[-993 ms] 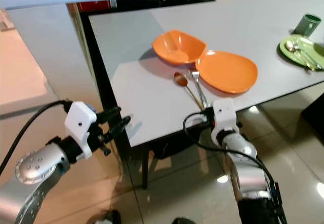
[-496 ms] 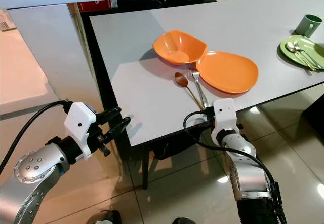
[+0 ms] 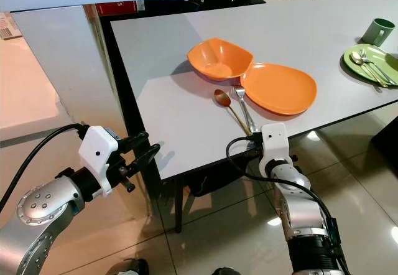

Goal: Setting the table

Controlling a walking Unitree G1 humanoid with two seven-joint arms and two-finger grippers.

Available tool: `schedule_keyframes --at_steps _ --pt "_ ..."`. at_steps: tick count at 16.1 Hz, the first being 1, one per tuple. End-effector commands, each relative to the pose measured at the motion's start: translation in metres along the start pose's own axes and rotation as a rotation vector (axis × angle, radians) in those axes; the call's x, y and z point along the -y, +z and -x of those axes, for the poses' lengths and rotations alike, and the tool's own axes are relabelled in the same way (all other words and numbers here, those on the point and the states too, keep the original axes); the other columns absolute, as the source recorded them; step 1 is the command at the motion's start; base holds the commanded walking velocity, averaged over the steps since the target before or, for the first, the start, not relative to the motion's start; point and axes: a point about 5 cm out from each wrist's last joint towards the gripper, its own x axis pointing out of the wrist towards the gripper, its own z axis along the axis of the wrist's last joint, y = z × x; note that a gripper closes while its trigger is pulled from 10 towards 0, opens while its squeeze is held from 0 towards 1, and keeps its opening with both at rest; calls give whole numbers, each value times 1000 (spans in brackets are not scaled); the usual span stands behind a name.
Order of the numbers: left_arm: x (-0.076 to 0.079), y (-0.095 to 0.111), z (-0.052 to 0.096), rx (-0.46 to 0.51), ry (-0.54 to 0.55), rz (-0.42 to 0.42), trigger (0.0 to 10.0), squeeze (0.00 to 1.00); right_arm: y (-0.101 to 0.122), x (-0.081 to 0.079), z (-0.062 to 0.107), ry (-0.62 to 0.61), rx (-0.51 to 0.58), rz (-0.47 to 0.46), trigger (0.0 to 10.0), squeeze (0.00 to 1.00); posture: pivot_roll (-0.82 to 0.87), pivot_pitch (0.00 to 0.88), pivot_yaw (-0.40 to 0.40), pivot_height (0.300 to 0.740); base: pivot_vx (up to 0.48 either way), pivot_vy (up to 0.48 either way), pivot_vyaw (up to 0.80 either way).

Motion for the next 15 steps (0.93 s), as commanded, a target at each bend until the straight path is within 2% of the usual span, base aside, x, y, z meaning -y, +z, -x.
schedule_keyframes --at_steps 1,7,15 --pt "1 1 2 -1 -14 -6 10000 0 0 3 -2 -11 5 -6 0 0 79 75 4 740 0 0 0" --pt "1 1 4 -10 -30 -11 10000 0 -3 -2 -13 17 -12 -7 0 0 90 69 10 740 0 0 0" --pt "-1 2 5 -11 -28 -24 10000 0 13 -23 -22 72 47 -17 0 0 97 50 5 740 0 0 0"
